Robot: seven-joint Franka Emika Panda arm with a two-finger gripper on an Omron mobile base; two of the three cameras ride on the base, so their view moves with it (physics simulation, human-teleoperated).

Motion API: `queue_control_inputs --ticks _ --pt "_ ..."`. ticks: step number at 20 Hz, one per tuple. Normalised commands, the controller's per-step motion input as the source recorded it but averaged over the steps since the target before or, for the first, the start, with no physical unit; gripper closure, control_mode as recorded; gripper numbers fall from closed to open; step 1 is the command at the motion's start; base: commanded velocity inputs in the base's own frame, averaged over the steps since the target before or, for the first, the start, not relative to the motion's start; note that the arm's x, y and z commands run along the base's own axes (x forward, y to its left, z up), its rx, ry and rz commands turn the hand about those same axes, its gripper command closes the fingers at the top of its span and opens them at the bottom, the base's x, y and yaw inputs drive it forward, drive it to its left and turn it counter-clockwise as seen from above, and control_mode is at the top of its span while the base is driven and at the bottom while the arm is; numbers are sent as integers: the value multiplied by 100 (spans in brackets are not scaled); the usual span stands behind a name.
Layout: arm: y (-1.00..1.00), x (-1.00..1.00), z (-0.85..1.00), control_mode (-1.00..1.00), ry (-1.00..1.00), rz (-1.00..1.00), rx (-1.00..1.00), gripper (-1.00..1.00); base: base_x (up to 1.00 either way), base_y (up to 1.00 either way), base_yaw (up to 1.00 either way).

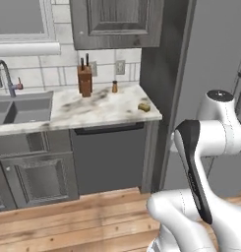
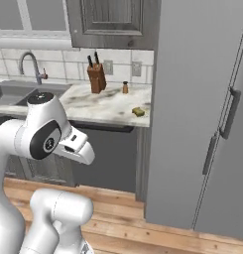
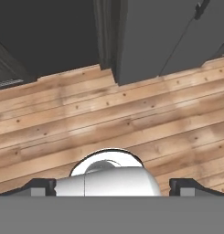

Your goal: Place the sponge inside the microwave to prepare for sanitizing.

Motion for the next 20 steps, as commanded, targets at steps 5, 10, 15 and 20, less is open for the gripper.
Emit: queue_control_inputs --ticks 5,10,15,20 --pt "0 0 0 100 0 0 0 -100 46 68 -2" --pt "0 0 0 100 0 0 0 -100 96 26 -10" --pt "0 0 0 100 0 0 0 -100 100 25 -9" --pt "0 0 0 100 0 0 0 -100 85 29 -12"
